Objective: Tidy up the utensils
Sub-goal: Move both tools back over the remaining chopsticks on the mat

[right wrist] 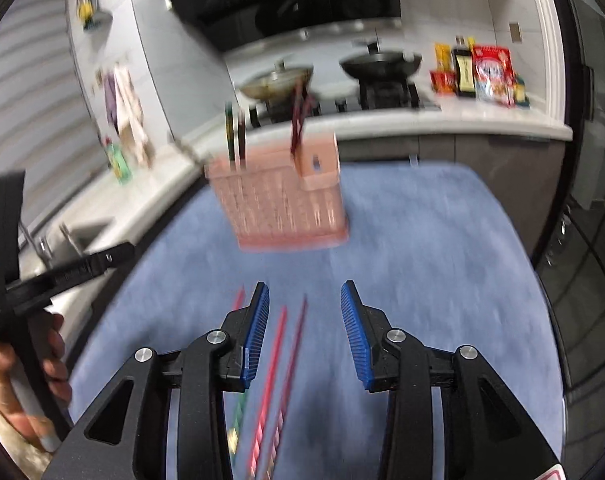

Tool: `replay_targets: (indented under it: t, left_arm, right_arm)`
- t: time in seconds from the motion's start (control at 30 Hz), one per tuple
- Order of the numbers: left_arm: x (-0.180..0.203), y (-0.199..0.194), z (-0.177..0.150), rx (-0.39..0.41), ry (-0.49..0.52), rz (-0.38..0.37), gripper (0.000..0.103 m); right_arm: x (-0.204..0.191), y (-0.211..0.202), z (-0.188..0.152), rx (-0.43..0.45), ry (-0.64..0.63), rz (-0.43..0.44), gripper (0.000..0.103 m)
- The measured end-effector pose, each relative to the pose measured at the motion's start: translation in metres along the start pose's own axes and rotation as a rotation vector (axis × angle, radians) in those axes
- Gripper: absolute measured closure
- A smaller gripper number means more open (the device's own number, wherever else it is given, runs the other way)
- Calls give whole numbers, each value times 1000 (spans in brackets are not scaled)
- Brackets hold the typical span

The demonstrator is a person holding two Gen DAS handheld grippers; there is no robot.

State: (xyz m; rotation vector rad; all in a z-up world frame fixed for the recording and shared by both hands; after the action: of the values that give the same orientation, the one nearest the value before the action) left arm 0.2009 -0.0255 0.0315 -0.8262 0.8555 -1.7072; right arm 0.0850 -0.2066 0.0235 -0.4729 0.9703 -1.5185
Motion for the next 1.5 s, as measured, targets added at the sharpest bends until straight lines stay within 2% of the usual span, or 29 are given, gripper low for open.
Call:
replay_targets:
  t: [0.1, 0.23, 0.53, 0.67, 0.77, 1.2, 1.33, 1.5]
  left_arm:
    - [-2, 17, -29, -69, -17, -9, 39]
    - [-2, 31, -58, -122, -11, 13, 39]
    - [-2, 37, -97, -151, -6, 36, 39]
    - [-4, 42, -110, -174, -7, 40, 39]
    - [-6, 43, -115, -180, -6, 44, 39]
    - [-7, 43, -123, -196, -14, 37, 39]
    - [-3, 43, -125, -198, -7, 31, 38]
    - [4, 42, -128, -198, 6, 14, 34]
  right_arm:
    - [0, 14, -34, -54, 7, -28, 66]
    - [-6, 26, -69, -107, -5, -40, 66]
    - [-22, 47, -108, -180, -6, -21, 68]
    - [-23, 56, -119, -202, 6, -34, 72]
    - [-23, 61, -125, -219, 11, -39, 79]
    - [-29, 70, -130, -239, -8, -30, 86]
    - [-23, 70, -130, -240, 4, -37, 96]
    - [-11, 65, -130, -224, 27, -70, 96]
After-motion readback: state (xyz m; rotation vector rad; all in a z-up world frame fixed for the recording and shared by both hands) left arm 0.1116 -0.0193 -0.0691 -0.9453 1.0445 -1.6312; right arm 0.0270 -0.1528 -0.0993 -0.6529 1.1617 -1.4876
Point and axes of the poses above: each gripper's, at about its wrist camera, not at the fingertips, and y roughly the way its jaws point, x to its right, z to its top, the point moved 4 cm from there along y, roughly the way its jaws point, and after that the axes turned 15 degrees about -x, right-handed, at the moved point
